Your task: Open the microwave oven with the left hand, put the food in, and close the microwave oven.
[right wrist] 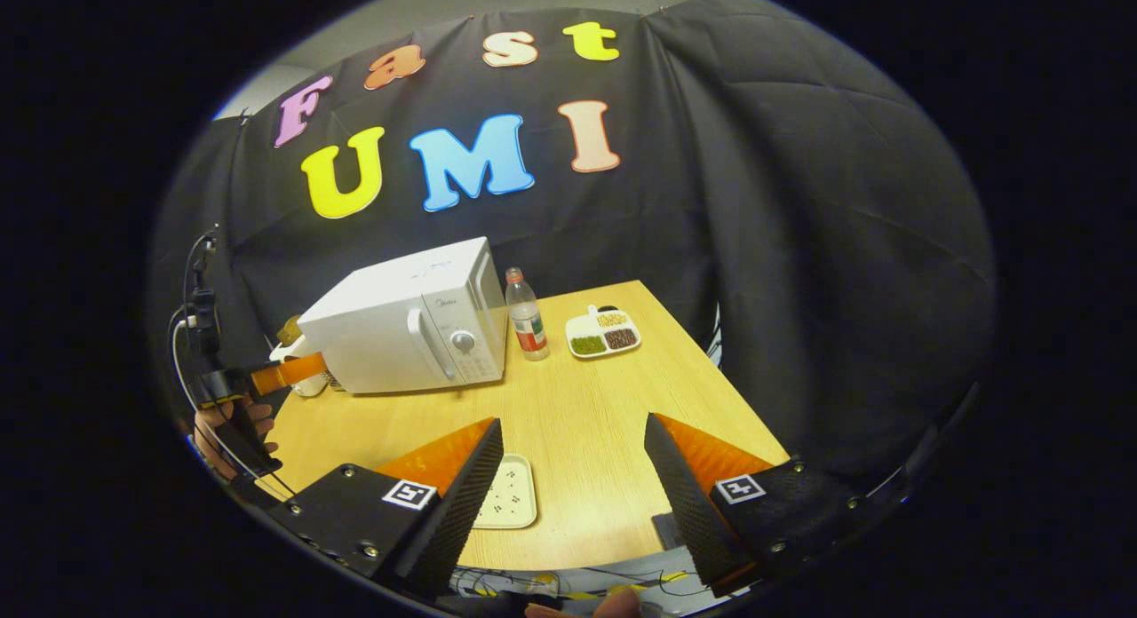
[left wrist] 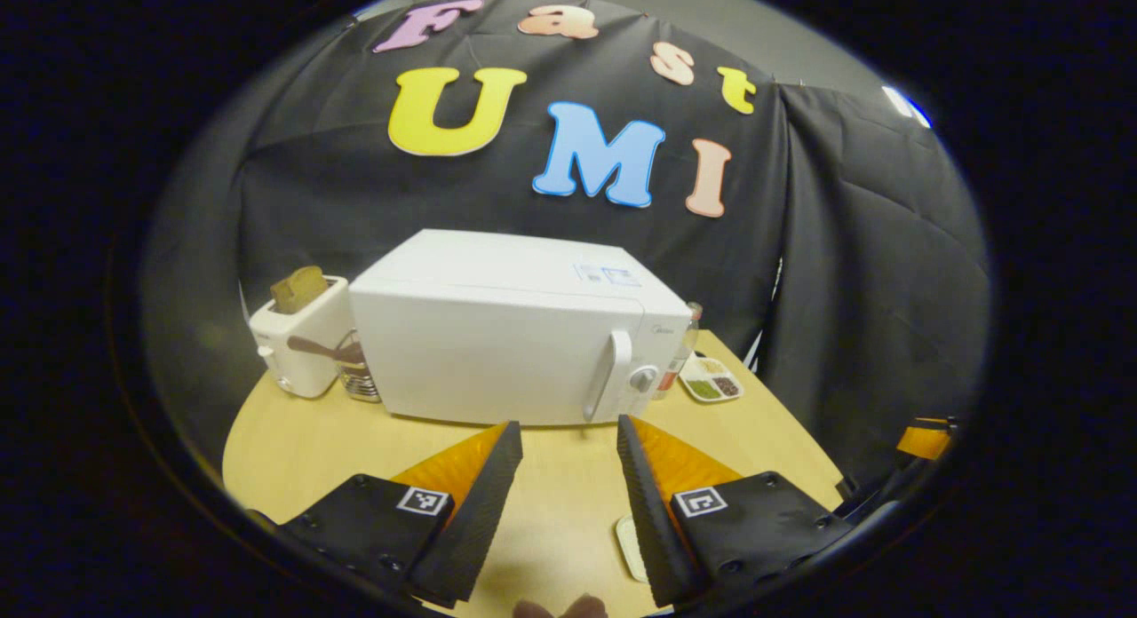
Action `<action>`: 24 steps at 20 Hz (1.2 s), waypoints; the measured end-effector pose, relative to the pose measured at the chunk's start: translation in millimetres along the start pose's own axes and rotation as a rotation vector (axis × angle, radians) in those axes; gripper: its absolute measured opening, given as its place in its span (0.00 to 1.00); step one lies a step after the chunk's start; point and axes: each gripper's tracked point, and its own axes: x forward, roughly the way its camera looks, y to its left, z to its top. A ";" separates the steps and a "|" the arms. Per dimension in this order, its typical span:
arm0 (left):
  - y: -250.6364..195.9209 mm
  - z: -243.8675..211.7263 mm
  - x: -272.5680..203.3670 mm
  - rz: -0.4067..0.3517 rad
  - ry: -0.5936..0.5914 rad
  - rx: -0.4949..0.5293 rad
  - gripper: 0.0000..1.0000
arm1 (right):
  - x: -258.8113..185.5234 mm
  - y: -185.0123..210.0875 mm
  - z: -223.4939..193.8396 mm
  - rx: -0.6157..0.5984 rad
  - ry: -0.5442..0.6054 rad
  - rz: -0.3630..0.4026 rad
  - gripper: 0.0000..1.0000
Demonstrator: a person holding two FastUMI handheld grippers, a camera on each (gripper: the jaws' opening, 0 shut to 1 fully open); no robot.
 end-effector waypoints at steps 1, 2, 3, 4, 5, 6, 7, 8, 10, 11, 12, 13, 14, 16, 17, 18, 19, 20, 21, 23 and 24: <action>-3.9 21.5 -22.4 0.016 -0.041 0.006 0.76 | -1.3 0.0 17.5 -0.019 -0.024 0.028 0.98; -8.6 41.8 -47.0 0.038 -0.088 0.009 0.77 | -3.3 -0.1 34.0 -0.037 -0.037 0.052 0.98; -13.9 58.9 -70.6 0.060 -0.119 0.003 0.72 | -7.5 -2.8 48.1 -0.045 -0.045 0.075 0.98; -24.7 73.0 -94.1 0.071 -0.156 -0.007 0.77 | -14.8 -2.2 68.5 -0.043 -0.075 0.107 0.98; -33.8 89.1 -112.5 0.083 -0.197 -0.010 0.77 | -22.0 -1.3 90.1 -0.040 -0.112 0.135 0.98; -40.3 103.6 -134.3 0.105 -0.238 -0.010 0.77 | -30.2 1.6 105.6 -0.042 -0.135 0.151 0.98; -46.3 117.1 -157.9 0.131 -0.281 -0.010 0.77 | -35.4 0.0 116.0 -0.053 -0.149 0.169 0.98; -54.6 130.1 -181.6 0.152 -0.330 -0.011 0.76 | -42.4 -0.4 129.9 -0.069 -0.182 0.187 0.98; -66.8 151.6 -233.5 0.203 -0.445 -0.010 0.76 | -56.2 -4.3 159.4 -0.096 -0.252 0.199 0.98; -70.1 157.1 -256.2 0.222 -0.473 -0.012 0.76 | -62.4 1.5 169.0 -0.099 -0.281 0.221 0.98; -73.2 160.5 -275.5 0.242 -0.494 -0.011 0.74 | -70.3 6.7 181.6 -0.100 -0.311 0.239 0.93; -74.1 164.5 -292.2 0.262 -0.506 -0.002 0.73 | -78.8 7.9 189.9 -0.098 -0.339 0.246 0.98; -75.9 171.6 -305.6 0.270 -0.516 0.012 0.72 | -87.5 9.3 199.4 -0.096 -0.366 0.245 0.98; -75.8 183.3 -326.0 0.290 -0.533 0.033 0.72 | -106.4 11.1 218.1 -0.090 -0.428 0.215 0.98; -75.9 191.6 -332.0 0.288 -0.550 0.038 0.73 | -116.2 13.9 229.4 -0.088 -0.467 0.195 0.98; -73.1 196.4 -335.2 0.292 -0.561 0.040 0.73 | -124.1 19.2 238.9 -0.082 -0.496 0.177 0.98; -66.8 194.2 -337.5 0.300 -0.552 0.035 0.73 | -129.5 28.9 239.6 -0.086 -0.507 0.175 0.98; -60.7 192.0 -336.9 0.303 -0.551 0.031 0.74 | -134.9 41.0 243.1 -0.105 -0.519 0.183 0.98; -54.9 189.9 -339.8 0.309 -0.552 0.023 0.75 | -139.7 50.7 244.2 -0.133 -0.527 0.188 0.98; -47.5 184.0 -343.4 0.302 -0.540 0.022 0.77 | -149.2 63.9 246.9 -0.170 -0.560 0.174 0.98; -41.4 184.9 -346.2 0.304 -0.548 0.044 0.89 | -150.2 75.1 244.7 -0.181 -0.565 0.179 0.98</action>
